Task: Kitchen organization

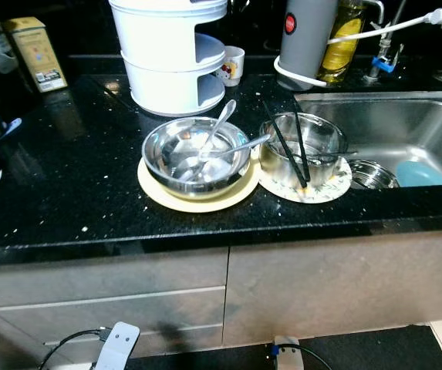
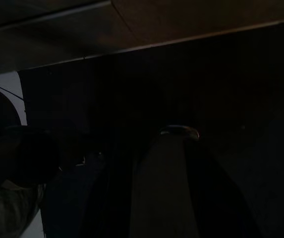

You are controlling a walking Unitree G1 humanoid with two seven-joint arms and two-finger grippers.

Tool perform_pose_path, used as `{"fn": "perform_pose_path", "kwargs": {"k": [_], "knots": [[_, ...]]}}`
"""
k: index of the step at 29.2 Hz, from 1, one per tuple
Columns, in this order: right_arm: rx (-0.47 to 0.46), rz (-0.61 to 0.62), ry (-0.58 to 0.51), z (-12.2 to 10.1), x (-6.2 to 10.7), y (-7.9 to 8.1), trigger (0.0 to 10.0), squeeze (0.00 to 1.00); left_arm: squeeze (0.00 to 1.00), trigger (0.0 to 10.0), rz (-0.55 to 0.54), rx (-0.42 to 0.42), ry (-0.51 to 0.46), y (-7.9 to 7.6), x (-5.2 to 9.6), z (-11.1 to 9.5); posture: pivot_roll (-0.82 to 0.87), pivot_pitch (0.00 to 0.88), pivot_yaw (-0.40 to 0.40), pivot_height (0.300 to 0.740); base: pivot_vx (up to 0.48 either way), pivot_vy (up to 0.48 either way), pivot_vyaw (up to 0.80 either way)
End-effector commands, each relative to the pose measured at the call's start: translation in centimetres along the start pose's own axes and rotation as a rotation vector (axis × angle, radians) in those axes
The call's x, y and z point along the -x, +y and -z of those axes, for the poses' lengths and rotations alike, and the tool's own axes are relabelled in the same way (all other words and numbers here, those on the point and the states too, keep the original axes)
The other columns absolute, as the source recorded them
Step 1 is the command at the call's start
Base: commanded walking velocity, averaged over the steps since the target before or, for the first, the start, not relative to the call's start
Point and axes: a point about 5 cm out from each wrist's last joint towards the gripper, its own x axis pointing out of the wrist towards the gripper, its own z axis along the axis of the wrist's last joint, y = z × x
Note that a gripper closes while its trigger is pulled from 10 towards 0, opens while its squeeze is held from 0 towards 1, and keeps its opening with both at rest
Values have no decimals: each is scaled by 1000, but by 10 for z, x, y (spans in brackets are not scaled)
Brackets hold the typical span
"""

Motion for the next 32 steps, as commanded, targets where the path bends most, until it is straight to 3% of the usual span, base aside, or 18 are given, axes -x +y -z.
{"fn": "perform_pose_path", "kwargs": {"k": [1, 32], "knots": [[-12, 11, 29, 10, 2, -1, 10000, 0, 0, 10000, -1, -13, 38, -1, 2, 8, -33, 165, -31, 740, 0, 0, 0], [2, 5, 48, 15, 4, -2, 10000, 0, 0, 10000, 29, -3, 65, -4, 3, 12, -28, 153, -32, 740, 0, 0, 0]]}}
